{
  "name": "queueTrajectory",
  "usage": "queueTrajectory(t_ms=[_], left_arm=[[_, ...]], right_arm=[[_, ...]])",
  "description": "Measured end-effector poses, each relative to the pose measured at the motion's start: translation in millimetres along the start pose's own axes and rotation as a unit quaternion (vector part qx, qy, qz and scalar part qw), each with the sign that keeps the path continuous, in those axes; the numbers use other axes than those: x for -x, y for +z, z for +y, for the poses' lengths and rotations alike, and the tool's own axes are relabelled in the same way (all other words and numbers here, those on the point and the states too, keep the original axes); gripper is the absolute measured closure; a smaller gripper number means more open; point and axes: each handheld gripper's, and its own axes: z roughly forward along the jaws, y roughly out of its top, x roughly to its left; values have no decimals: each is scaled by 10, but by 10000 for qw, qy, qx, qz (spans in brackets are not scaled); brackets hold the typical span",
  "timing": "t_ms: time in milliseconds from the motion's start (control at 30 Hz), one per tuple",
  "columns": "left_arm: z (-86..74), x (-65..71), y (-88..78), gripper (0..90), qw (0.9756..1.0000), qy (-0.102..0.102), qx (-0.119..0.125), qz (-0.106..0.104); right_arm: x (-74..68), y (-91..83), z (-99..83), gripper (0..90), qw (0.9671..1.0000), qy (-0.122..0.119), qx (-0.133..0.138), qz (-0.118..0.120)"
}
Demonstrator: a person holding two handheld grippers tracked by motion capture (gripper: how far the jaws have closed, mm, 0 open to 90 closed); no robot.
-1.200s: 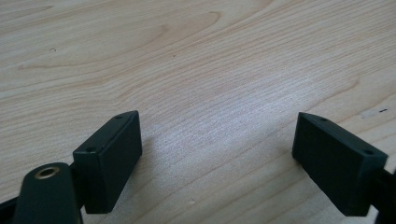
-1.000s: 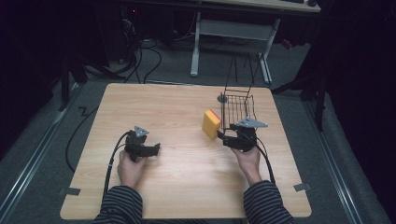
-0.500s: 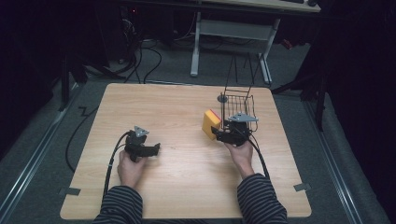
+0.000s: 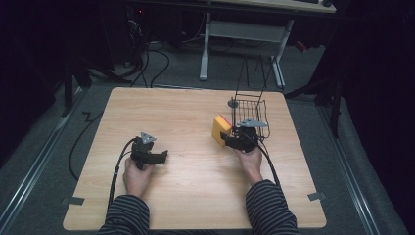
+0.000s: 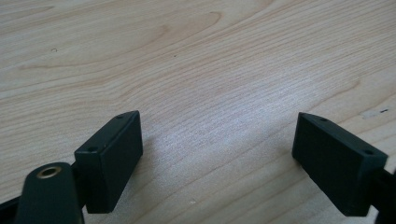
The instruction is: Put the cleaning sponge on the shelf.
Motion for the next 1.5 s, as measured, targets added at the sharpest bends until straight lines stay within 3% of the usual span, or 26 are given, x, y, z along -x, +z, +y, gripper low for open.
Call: queueTrajectory(t_ms=[400,800,1500], left_arm=[[-1,0,-1,173,10000,-8,5,7],[-1,0,-1,173,10000,-9,6,7],[-1,0,-1,173,10000,-8,5,9]], right_arm=[[-82,82,72,459,9999,-147,-84,-4],[-88,93,85,598,9998,-194,-61,-53],[-121,-81,155,605,9991,-356,223,0]])
